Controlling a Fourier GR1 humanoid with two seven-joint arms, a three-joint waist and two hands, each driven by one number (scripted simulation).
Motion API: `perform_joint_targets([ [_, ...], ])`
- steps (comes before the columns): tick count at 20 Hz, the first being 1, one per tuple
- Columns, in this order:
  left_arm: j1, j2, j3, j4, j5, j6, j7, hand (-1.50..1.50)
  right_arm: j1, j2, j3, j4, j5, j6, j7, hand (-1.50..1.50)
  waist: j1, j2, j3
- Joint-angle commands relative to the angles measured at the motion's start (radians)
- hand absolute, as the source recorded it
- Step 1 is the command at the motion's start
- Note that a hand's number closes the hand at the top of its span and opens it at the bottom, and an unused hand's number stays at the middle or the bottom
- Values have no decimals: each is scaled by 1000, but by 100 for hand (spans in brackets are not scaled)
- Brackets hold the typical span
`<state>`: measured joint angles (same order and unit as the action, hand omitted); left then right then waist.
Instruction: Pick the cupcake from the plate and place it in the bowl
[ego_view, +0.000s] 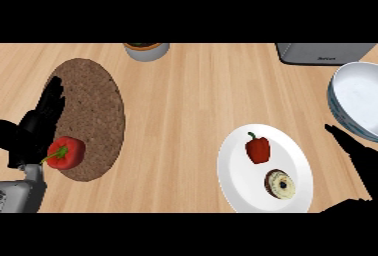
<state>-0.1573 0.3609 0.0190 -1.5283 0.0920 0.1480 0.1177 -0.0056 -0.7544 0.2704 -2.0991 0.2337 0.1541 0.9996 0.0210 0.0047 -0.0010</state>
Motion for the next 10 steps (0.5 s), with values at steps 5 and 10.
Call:
perform_joint_targets([
  [5,-42,6,26,18,-15,2,33,0,-52,53,102,93,-84,153,127,-150,-20,-4,0],
  [10,-25,-13,21,-22,-29,3,53,0,-131,105,168,175,5,160,145,-150,-13,-5,1],
])
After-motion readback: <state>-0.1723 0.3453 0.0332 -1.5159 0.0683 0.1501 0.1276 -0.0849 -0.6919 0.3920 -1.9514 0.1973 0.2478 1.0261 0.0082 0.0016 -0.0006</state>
